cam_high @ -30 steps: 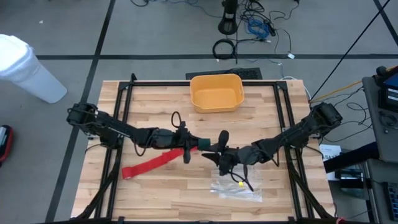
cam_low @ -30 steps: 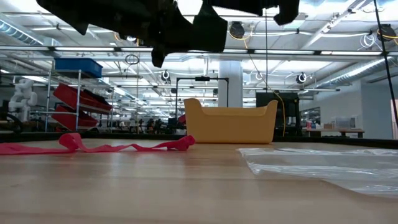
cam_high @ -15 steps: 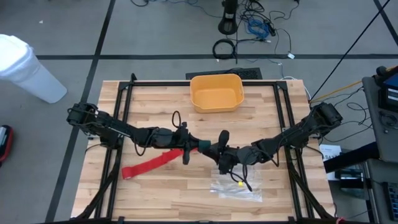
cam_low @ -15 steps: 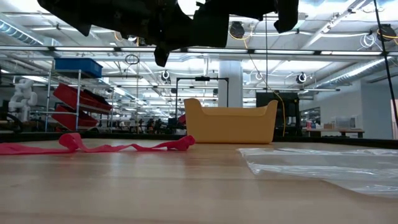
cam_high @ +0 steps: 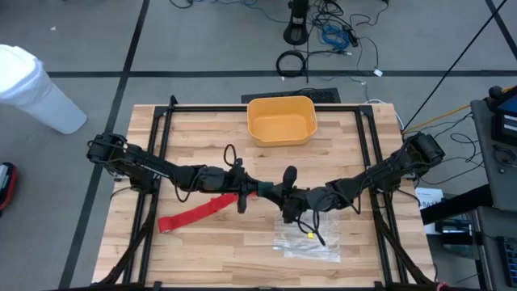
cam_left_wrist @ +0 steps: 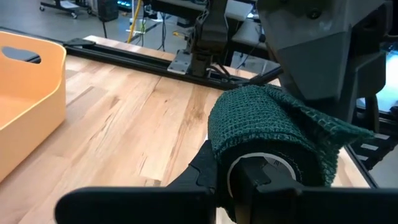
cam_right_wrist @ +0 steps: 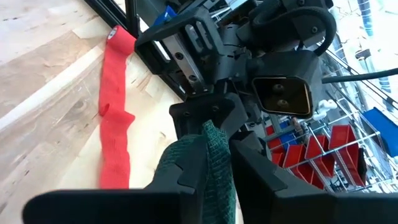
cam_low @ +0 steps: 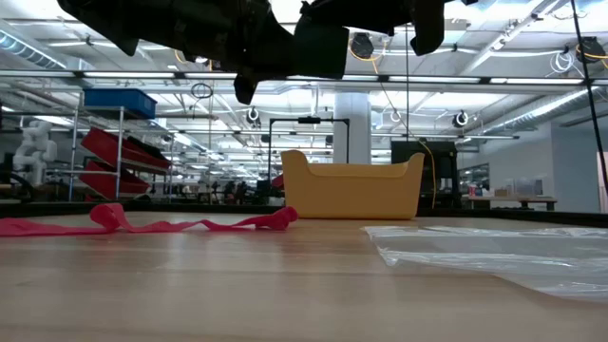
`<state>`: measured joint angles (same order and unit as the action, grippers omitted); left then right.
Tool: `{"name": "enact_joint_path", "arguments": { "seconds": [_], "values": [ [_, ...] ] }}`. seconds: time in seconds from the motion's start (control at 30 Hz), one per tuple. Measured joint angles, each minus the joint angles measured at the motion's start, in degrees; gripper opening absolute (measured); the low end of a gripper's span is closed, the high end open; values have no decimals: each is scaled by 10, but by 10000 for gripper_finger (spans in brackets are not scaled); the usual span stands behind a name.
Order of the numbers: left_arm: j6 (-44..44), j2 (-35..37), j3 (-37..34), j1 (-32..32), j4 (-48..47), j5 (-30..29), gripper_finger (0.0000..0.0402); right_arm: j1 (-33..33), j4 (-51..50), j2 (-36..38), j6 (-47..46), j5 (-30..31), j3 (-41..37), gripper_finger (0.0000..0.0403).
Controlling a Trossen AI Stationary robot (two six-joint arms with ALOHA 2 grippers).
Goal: Roll bandage
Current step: Roll the green bandage
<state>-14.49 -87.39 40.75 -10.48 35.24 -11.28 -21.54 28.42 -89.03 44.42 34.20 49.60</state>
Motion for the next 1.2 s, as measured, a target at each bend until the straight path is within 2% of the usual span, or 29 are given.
{"name": "enact_joint_path", "arguments": {
  "seconds": [0.17,0.37,0.57,0.73,0.9,1.0,1.1,1.2],
  "values": [
    [3,0,0,0,-2,-3,15,10,-1,0,-14,-11,0,44],
    [13,0,0,0,-8,-3,15,17,-5,0,-32,-31,0,4],
    [19,0,0,0,-13,-4,15,13,-7,0,-53,-30,0,1],
    [33,0,0,2,-20,-15,15,-17,-25,0,-95,-26,0,0],
    [32,0,0,14,-20,-24,15,-42,-42,1,-154,-88,0,0],
    [30,0,0,17,-17,-24,15,-46,-70,1,-202,-104,0,1],
    [29,0,0,18,-12,-24,15,-46,-89,1,-222,-76,0,1],
    [29,0,0,19,-13,-24,15,-52,-80,1,-192,9,0,1]
  ]
}}
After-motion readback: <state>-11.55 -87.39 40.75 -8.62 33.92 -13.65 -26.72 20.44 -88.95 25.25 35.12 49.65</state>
